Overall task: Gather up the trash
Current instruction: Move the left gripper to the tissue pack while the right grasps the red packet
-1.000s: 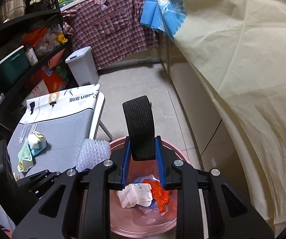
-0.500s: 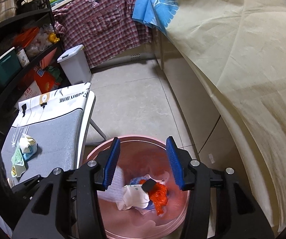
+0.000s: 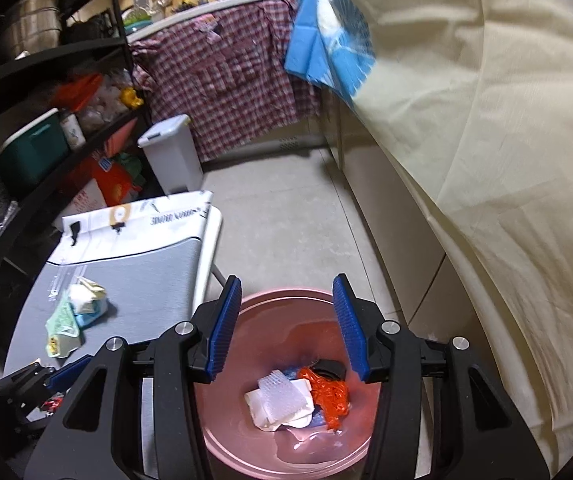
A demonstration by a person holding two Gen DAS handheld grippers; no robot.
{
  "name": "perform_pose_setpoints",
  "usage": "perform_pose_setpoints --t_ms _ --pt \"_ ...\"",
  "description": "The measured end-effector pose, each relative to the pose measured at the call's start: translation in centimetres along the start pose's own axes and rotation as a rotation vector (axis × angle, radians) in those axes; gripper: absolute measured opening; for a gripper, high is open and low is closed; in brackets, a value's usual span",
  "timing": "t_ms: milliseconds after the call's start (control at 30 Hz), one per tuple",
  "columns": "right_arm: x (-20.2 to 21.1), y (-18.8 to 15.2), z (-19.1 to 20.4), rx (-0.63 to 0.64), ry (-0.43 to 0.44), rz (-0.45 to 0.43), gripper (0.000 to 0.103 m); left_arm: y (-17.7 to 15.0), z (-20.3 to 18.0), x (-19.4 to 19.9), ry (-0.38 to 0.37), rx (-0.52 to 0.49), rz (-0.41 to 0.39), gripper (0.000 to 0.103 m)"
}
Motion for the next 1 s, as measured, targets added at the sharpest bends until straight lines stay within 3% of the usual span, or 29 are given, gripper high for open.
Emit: perform_pose_setpoints --t_ms 433,633,1000 --pt "6.1 -1.8 8.6 0.079 0.154 -0.068 0.048 1.1 7.0 10.7 0.127 0.012 -0.075 0.031" --pt "7.5 -4.6 13.3 0.069 0.254 -0.061 0.049 2.3 11.2 15.6 0.195 0.001 -0.12 0.031" --pt "6.3 -13.2 23.6 0.131 0.428 0.089 0.048 0.1 17.3 19.2 0.306 0.165 -0.178 0.031"
Point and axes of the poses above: each gripper's, at about its wrist camera, not at the fingertips, and x roughly against the way its jaws point, z to its left, y to its top, the point moved 6 cm from there along -x, roughly the way its jaws point, and after that the axes turned 11 degrees about -z, right-handed, at the moved point
